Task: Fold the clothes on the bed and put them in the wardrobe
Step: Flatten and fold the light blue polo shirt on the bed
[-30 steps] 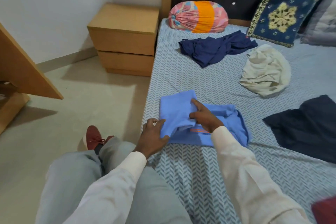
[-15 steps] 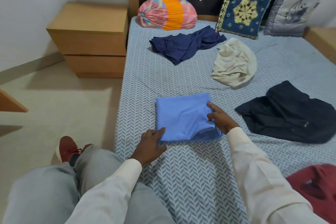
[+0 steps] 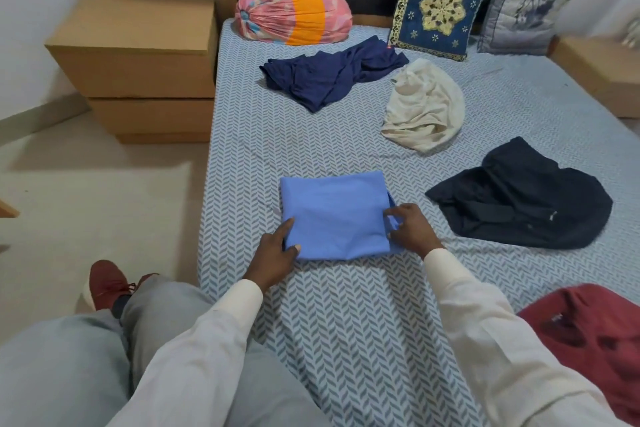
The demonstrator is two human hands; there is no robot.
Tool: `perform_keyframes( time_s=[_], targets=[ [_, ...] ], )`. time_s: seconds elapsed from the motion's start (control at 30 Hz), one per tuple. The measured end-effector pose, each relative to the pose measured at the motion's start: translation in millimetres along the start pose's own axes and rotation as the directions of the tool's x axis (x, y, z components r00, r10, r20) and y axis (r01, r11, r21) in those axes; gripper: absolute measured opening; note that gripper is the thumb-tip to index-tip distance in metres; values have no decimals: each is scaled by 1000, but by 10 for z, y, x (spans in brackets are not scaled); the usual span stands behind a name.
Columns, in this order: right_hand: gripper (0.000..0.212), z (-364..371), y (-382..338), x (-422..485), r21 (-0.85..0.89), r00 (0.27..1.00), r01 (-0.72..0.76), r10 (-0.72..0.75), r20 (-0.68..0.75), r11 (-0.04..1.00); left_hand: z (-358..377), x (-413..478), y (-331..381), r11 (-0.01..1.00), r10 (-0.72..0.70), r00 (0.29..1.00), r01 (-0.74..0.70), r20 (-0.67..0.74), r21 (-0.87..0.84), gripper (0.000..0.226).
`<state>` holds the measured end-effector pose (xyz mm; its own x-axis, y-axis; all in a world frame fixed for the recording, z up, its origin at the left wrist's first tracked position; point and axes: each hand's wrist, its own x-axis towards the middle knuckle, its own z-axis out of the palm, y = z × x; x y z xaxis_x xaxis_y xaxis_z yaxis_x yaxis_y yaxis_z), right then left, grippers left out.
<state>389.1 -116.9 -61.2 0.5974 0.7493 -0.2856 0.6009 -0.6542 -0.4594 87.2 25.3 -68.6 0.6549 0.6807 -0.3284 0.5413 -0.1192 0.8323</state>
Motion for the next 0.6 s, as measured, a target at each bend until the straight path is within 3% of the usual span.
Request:
perform_keyframes(
  time_s=[0.13,0.23,0.33,0.43,0.5,0.6],
  targets=[
    [48,52,-184,-94,-68,988,-38,28,-149,997,1,40,-62,975,-102,995,103,18,-196,66],
    [38,90,-561,-23,-65,974,107,-118,-194,992,-9,-5,-53,942,-141,989,144,32,-302,50],
    [28,211,-1109,110,11,947,310,-308,-87,951,2,-36,-61,932,-168,986,165,17,-322,27],
    [30,398,-1656,231,-34,892,432,-421,163,901,2,-54,-99,930,-181,984,171,1,-326,21],
    [32,536,-1895,365,-115,854,449,-387,348,886,6,-66,-135,930,-173,985,162,-4,-331,23],
    [29,662,-2116,605,-153,868,395,-314,384,906,19,-117,-160,952,-140,989,119,-54,-282,28]
  ],
)
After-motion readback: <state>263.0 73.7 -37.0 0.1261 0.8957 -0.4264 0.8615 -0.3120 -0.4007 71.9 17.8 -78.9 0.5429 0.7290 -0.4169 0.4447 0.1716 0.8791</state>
